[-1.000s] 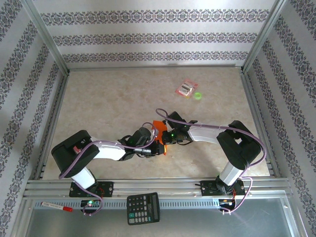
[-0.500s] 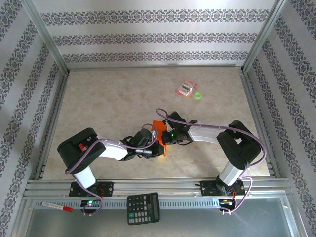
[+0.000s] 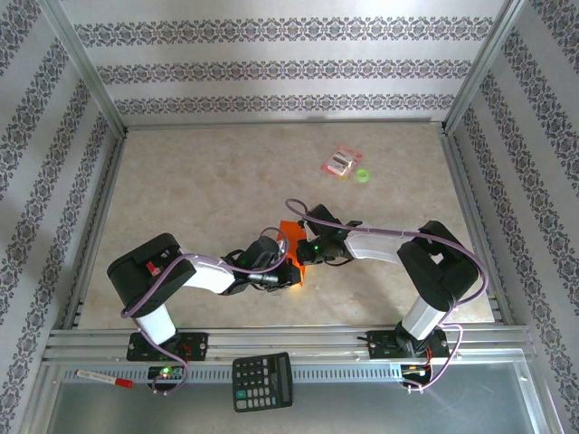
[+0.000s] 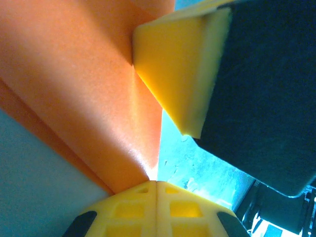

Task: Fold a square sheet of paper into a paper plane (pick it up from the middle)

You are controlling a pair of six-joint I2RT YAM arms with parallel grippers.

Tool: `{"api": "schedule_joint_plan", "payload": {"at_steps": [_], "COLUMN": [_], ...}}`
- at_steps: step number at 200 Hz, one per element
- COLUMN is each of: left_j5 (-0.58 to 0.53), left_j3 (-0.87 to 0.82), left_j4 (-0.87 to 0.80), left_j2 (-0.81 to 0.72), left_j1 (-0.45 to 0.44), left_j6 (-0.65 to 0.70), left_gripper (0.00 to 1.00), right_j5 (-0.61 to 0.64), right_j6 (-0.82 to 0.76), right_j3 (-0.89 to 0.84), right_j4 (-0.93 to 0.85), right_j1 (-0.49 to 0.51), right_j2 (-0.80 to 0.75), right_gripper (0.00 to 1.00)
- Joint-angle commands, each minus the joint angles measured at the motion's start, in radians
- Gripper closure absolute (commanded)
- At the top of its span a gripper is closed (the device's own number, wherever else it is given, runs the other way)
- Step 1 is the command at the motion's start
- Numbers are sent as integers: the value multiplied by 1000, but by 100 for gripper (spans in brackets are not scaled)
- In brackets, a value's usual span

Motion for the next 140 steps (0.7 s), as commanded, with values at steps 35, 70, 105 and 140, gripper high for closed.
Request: {"api": "schedule_joint_plan", "payload": {"at_steps": [35, 70, 105, 140], "left_j5": [31, 36, 59, 74], "left_j3": [48, 53, 76, 77], "left_j4": [-157, -219, -275, -243], "left_j2": [-1, -10, -11, -72], "left_j1": [-31, -40, -52, -51], "left_j6": [25, 40, 66, 88], "left_gripper": [100, 100, 100, 100], "right_j5": [39, 42, 46, 47], "right_j6": [-18, -17, -19, -19], "right_j3": [-37, -33, -33, -33], "right_j4": [-74, -82, -89, -89], "right_j1": [-7, -6, -6, -6], "right_j2": [43, 43, 37, 41], "right_gripper": [100, 100, 100, 100]}}
